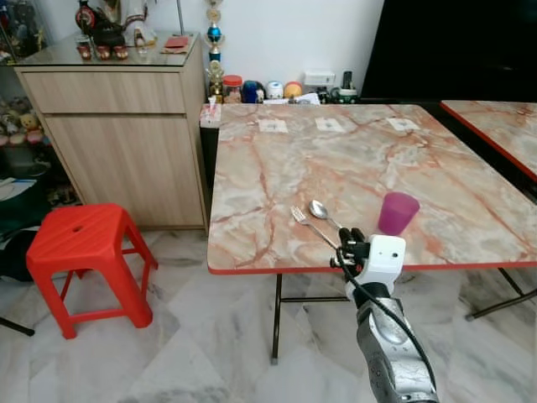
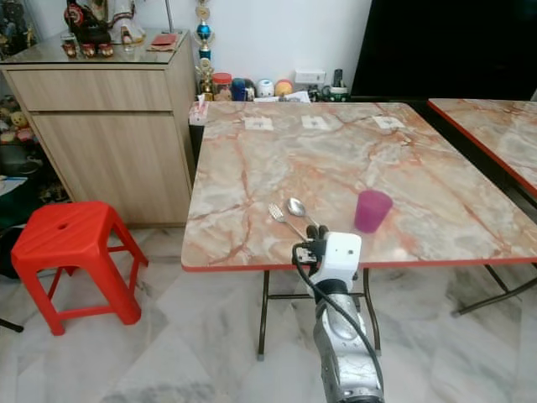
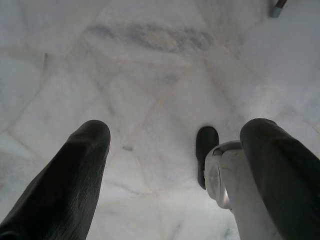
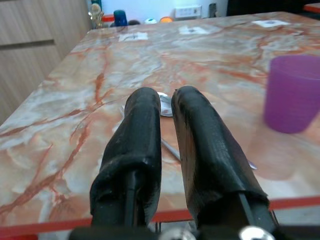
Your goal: Setting the table
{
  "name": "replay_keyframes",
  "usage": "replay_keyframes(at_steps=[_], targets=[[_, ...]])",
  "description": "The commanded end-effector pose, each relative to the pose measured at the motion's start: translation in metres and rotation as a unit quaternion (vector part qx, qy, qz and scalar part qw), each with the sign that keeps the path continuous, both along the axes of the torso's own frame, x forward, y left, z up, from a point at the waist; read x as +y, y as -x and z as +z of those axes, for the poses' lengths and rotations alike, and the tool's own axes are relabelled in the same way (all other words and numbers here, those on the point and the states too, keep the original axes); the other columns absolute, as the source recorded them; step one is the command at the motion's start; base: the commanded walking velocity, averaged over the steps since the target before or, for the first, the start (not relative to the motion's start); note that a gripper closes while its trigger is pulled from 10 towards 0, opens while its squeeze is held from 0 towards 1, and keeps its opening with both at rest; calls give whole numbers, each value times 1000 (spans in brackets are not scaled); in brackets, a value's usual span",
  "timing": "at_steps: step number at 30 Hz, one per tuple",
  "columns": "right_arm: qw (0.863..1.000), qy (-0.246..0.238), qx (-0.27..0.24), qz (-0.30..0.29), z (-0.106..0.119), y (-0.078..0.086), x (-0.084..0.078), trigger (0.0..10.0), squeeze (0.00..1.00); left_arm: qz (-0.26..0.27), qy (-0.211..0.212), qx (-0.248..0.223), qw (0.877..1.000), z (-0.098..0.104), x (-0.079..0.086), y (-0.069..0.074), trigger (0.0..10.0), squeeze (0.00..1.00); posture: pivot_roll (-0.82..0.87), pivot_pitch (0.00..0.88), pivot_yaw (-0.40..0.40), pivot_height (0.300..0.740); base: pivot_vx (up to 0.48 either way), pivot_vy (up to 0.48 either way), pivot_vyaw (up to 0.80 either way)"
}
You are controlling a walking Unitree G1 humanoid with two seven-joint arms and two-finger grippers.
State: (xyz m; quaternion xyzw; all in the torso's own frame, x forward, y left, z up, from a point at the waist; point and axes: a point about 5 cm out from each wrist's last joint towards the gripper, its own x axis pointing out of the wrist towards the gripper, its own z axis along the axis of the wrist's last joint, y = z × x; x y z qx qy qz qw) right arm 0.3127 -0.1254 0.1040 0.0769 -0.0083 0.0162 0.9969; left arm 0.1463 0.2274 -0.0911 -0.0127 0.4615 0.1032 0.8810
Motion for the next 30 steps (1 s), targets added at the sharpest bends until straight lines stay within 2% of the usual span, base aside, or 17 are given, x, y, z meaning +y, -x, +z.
replay_keyframes(at_steps=[1, 18, 29, 30], targets=[[1000, 1, 2, -3, -1, 0, 0, 10000, 0, -7, 0, 7, 1000, -1, 0, 3, 10000, 0, 27, 0, -21, 740, 289, 0, 0], [1000, 8, 17, -1, -4, 0, -2, 10000, 0, -5, 1, 5, 1000, -1, 0, 1, 10000, 0, 30, 0, -24, 740, 293, 0, 0], [994, 68, 73, 40, -19, -1, 0, 10000, 0, -4, 5, 6, 1000, -1, -1, 1, 10000, 0, 31, 0, -29, 740, 27, 0, 0], [992, 75, 83, 51, -22, -1, 2, 10000, 1000, -4, 5, 6, 1000, -1, -1, 1, 10000, 0, 32, 0, -29, 740, 0, 0, 0]])
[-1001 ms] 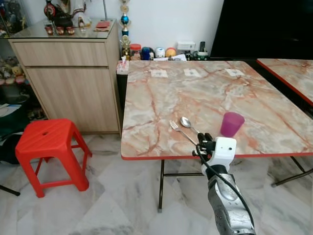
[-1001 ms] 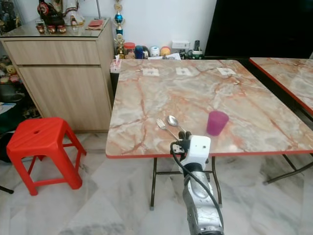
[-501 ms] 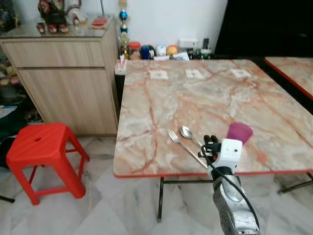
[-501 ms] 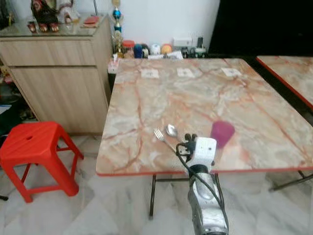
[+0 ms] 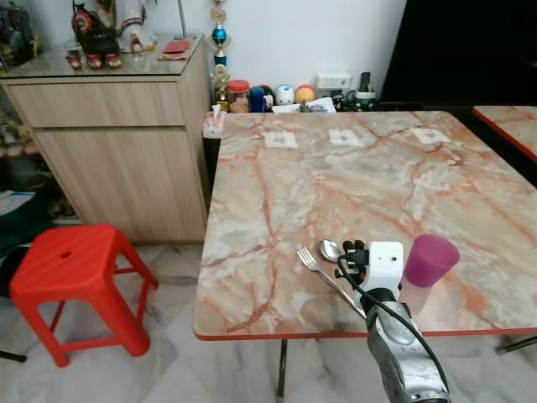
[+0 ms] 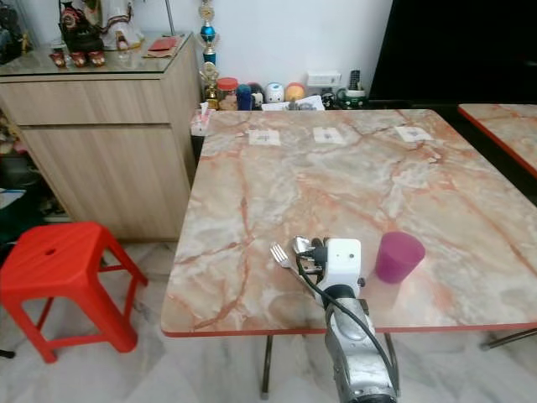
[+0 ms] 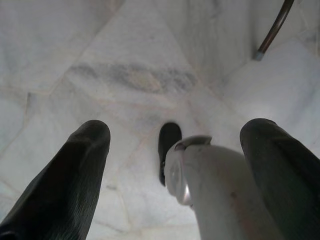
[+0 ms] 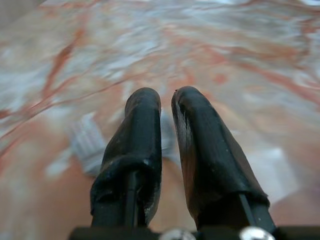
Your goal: Setting the table
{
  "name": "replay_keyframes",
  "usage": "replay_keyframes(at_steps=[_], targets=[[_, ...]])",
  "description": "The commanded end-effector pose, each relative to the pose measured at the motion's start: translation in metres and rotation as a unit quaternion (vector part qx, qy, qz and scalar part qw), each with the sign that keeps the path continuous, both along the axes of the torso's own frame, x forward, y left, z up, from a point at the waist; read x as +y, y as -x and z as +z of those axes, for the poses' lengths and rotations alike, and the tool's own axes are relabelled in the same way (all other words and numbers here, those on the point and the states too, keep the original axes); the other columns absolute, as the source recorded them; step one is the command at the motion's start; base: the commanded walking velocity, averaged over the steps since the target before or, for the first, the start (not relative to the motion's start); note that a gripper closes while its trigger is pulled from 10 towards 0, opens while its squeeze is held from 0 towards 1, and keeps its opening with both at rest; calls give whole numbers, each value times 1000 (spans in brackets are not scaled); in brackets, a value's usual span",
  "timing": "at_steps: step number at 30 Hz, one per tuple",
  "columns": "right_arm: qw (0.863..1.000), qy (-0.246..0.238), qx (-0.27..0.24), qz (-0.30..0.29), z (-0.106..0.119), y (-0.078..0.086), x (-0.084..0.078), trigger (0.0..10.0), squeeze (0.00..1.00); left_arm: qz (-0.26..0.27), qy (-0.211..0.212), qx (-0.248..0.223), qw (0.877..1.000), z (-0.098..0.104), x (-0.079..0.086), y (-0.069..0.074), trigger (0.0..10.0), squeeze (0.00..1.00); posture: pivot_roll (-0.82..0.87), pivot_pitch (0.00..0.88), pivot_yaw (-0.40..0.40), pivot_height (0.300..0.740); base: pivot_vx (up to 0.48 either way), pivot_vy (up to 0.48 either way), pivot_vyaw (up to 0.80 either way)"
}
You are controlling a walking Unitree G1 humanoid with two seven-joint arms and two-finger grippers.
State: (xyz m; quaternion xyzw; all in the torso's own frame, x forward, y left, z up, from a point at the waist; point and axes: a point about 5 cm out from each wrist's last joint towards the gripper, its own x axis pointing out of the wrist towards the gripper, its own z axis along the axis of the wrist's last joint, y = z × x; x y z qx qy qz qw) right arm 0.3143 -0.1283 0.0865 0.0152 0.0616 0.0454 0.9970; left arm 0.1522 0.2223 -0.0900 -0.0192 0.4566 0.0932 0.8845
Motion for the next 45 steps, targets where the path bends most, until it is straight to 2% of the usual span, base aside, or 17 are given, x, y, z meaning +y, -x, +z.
replay_keyframes(at_steps=[1, 6, 7, 8, 9, 24, 31, 39, 45], targets=[[1000, 8, 19, 23, -5, 1, 6, 10000, 1000, 2, -5, 13, 1000, -2, 4, 7, 10000, 0, 32, 0, -29, 740, 0, 0, 0], [998, 26, 35, 49, -7, 1, 11, 10000, 1000, 3, -4, 13, 1000, -2, 4, 6, 10000, 0, 34, 0, -30, 740, 0, 0, 0], [998, 31, 41, 47, -8, 1, 10, 10000, 757, 4, -4, 13, 1000, -2, 4, 6, 10000, 0, 35, 0, -30, 740, 0, 0, 0], [997, 35, 45, 45, -9, 1, 9, 10000, 600, 4, -4, 12, 1000, -2, 4, 6, 10000, 0, 34, 0, -30, 740, 0, 0, 0], [997, 40, 50, 44, -10, 1, 7, 10000, 0, 4, -5, 12, 1000, -2, 4, 6, 10000, 0, 34, 0, -30, 740, 0, 0, 0], [990, 21, 102, 93, -13, -2, -4, 10000, 0, 3, -5, 12, 1000, -1, 5, 6, 10000, 0, 35, 0, -26, 740, 0, 0, 0], [989, 27, 106, 97, -12, -5, -12, 10000, 0, 2, -6, 13, 1000, -1, 6, 6, 10000, 0, 37, 0, -22, 740, 0, 0, 0], [984, 30, 119, 127, -15, -2, -13, 10000, 0, 1, -7, 14, 1000, -1, 6, 6, 10000, 0, 38, 0, -17, 740, 0, 0, 0], [982, 38, 135, 126, -21, -2, -17, 10000, 0, 0, -8, 14, 1000, -1, 7, 6, 10000, 0, 40, 0, -15, 740, 0, 0, 0]])
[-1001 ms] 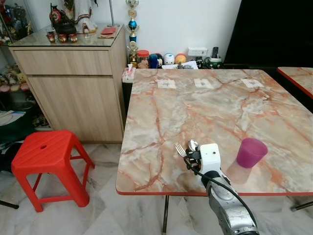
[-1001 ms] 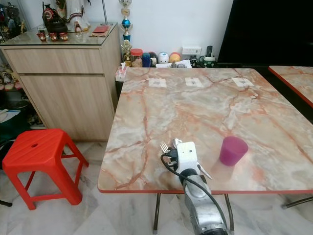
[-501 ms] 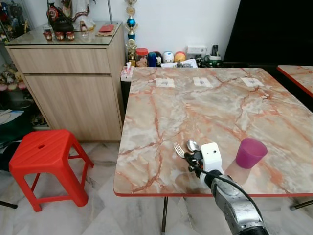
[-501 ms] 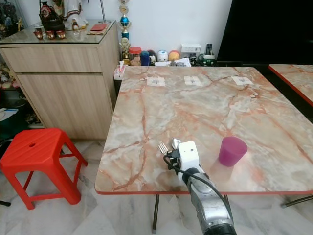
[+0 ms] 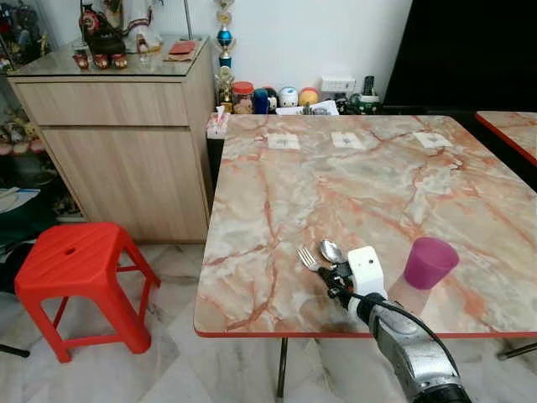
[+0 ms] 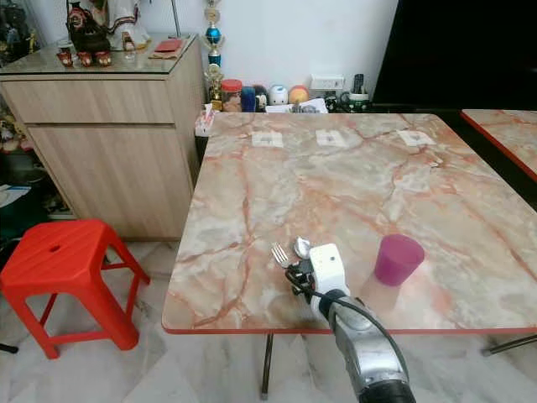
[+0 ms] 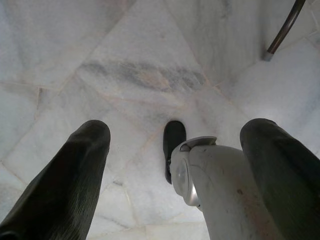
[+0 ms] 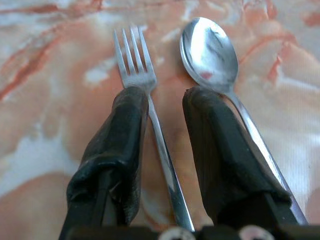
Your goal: Setting the table
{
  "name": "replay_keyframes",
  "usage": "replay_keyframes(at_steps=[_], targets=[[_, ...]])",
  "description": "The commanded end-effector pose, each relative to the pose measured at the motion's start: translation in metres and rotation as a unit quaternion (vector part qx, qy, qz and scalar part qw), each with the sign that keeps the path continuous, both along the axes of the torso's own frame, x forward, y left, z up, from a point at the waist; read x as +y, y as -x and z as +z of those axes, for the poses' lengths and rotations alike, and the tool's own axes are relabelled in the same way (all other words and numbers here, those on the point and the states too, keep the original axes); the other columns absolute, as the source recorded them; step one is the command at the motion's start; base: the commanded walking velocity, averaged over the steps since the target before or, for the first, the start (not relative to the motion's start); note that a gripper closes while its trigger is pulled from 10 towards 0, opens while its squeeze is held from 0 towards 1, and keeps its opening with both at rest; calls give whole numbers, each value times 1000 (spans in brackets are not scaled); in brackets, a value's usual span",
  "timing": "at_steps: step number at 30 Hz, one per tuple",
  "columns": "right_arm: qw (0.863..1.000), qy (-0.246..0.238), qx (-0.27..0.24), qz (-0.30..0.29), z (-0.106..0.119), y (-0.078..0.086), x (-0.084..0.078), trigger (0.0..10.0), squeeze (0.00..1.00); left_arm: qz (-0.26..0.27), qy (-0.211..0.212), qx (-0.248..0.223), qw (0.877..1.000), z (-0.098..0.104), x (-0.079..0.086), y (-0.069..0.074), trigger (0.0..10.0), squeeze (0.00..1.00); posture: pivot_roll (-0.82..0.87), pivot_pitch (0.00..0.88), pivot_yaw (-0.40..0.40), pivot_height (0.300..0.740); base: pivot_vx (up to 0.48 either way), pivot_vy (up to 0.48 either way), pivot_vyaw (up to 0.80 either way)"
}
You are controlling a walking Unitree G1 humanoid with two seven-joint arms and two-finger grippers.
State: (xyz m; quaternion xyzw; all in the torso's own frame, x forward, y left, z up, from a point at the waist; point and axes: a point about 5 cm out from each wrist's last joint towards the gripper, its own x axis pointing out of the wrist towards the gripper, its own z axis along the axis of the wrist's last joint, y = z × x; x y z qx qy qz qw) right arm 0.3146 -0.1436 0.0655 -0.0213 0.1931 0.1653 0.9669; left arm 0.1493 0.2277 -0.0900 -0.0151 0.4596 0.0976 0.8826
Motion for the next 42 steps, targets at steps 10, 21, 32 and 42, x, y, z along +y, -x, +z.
replay_keyframes(at_steps=[10, 21, 32, 42], targets=[[1000, -3, 18, 5, -5, -2, -3, 10000, 0, -2, -2, 11, 1000, -1, 1, 3, 10000, 0, 43, 0, -13, 740, 0, 0, 0], [999, -10, 26, 15, -8, -4, -5, 10000, 0, -2, -2, 11, 1000, -1, 2, 4, 10000, 0, 48, 0, -12, 740, 0, 0, 0], [997, 1, 65, 49, -18, -1, -2, 2824, 0, -2, -1, 11, 1000, -2, 1, 5, 10000, 0, 53, 0, -14, 740, 0, 0, 0], [996, 2, 66, 53, -19, 0, -3, 0, 0, -2, 3, 12, 1000, -2, 0, 5, 10000, 0, 51, 0, -20, 740, 0, 0, 0]])
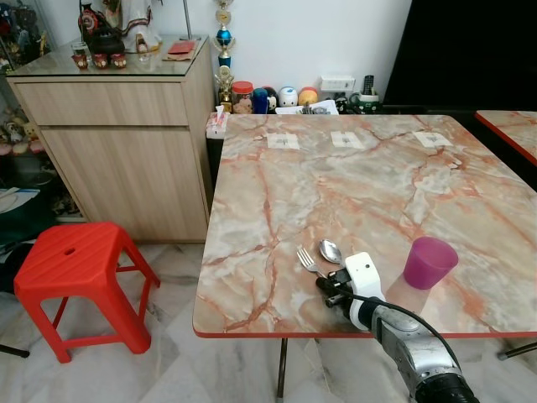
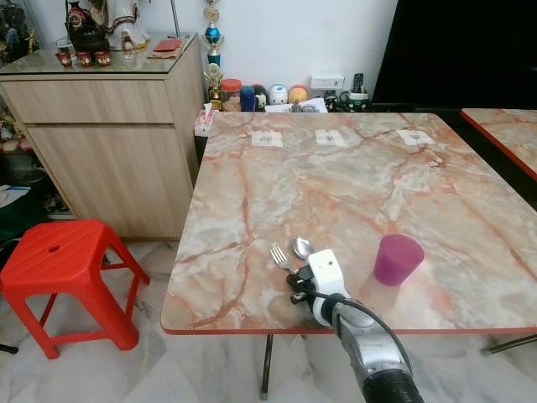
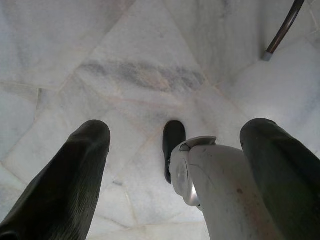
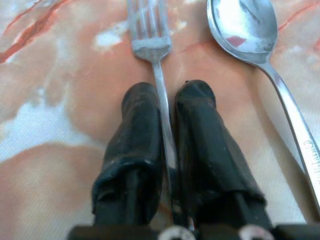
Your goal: Setting the table
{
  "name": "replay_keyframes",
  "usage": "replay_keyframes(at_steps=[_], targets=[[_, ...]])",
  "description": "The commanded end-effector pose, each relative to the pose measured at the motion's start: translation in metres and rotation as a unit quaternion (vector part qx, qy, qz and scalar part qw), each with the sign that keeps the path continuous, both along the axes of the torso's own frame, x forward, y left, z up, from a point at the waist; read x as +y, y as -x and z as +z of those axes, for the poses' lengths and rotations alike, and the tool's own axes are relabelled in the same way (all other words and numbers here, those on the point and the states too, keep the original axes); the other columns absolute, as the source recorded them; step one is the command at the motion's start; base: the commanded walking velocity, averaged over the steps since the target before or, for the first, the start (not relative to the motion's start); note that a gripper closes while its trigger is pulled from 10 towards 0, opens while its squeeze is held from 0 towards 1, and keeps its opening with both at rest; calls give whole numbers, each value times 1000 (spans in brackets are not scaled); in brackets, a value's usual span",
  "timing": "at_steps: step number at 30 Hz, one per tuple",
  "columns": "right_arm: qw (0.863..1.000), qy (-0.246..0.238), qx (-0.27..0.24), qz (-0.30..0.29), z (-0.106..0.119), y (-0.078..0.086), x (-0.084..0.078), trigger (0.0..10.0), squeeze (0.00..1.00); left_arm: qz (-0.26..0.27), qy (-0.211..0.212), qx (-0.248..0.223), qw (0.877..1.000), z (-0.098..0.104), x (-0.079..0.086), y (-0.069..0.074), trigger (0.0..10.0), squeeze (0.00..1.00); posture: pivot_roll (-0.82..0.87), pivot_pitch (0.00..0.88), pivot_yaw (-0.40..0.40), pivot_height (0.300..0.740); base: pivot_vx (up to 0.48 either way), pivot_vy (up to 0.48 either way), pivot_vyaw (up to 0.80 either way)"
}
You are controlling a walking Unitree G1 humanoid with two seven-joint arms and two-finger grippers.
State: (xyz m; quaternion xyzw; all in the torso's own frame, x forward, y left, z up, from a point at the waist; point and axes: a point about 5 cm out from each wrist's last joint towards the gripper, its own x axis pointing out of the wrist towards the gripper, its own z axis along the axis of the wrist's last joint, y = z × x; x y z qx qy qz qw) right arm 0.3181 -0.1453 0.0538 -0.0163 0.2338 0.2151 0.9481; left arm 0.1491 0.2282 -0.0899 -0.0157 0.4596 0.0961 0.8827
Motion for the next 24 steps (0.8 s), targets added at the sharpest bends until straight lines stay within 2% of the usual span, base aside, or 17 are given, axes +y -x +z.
replay_keyframes(at_steps=[1, 18, 22, 23, 24], targets=[[1000, 11, 20, 3, -7, 3, -2, 0, 0, -1, 3, 12, 1000, -2, 0, 4, 10000, 0, 51, 0, -20, 740, 0, 0, 0], [1000, 5, 8, 5, -5, 1, 2, 0, 0, -1, 8, 11, 1000, -2, -1, 4, 10000, 0, 52, 0, -23, 740, 0, 0, 0], [997, -31, -60, -24, 13, -6, 7, 0, 0, -2, 7, 12, 1000, -2, -1, 4, 10000, 0, 49, 0, -25, 740, 0, 0, 0], [996, -35, -71, -32, 16, -6, 9, 4157, 0, -2, 7, 12, 1000, -2, -1, 4, 10000, 0, 49, 0, -25, 740, 0, 0, 0], [996, -35, -71, -32, 16, -6, 9, 4157, 0, -2, 7, 12, 1000, -2, -1, 4, 10000, 0, 49, 0, -25, 740, 0, 0, 0]])
